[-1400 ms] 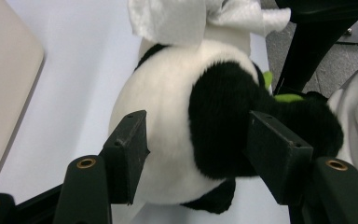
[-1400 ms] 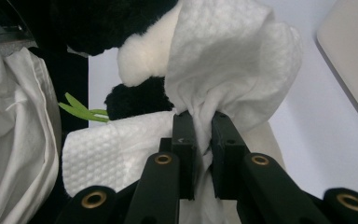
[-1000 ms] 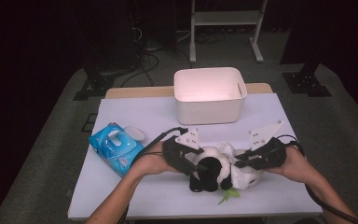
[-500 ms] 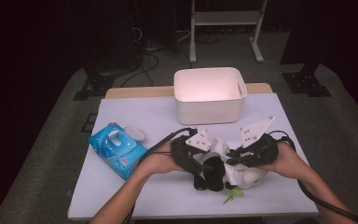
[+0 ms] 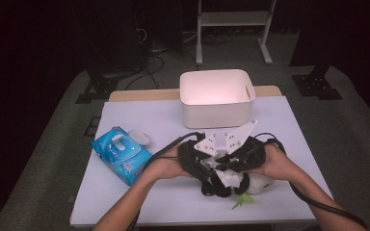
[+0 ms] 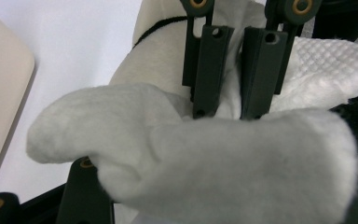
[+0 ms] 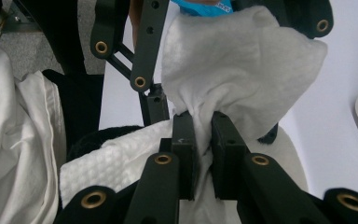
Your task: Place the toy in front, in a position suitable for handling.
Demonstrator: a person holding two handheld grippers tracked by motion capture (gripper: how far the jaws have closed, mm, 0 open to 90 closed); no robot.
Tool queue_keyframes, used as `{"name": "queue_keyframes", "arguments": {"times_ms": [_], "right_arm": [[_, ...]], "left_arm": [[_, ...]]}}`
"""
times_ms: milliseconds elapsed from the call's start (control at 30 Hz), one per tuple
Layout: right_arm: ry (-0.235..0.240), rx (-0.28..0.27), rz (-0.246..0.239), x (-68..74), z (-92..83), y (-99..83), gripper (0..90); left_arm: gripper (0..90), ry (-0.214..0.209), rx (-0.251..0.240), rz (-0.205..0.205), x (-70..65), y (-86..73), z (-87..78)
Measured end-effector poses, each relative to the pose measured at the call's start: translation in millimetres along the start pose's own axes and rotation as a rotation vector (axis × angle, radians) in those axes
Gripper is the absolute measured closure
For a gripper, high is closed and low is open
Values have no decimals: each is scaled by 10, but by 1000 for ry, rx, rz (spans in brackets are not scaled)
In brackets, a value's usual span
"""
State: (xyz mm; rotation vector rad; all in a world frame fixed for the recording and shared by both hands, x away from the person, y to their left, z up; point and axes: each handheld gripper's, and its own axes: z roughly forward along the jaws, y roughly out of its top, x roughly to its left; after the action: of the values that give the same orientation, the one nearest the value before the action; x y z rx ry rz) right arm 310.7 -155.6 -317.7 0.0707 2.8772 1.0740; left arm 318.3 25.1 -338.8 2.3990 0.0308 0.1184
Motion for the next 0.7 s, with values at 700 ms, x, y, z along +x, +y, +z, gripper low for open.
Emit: {"name": "queue_keyframes", "arguments": {"times_ms": [700], "right_arm": [[-28, -16, 37, -66, -146, -107, 808]], "left_arm": [[405, -8, 3, 30, -54, 34, 1]]}}
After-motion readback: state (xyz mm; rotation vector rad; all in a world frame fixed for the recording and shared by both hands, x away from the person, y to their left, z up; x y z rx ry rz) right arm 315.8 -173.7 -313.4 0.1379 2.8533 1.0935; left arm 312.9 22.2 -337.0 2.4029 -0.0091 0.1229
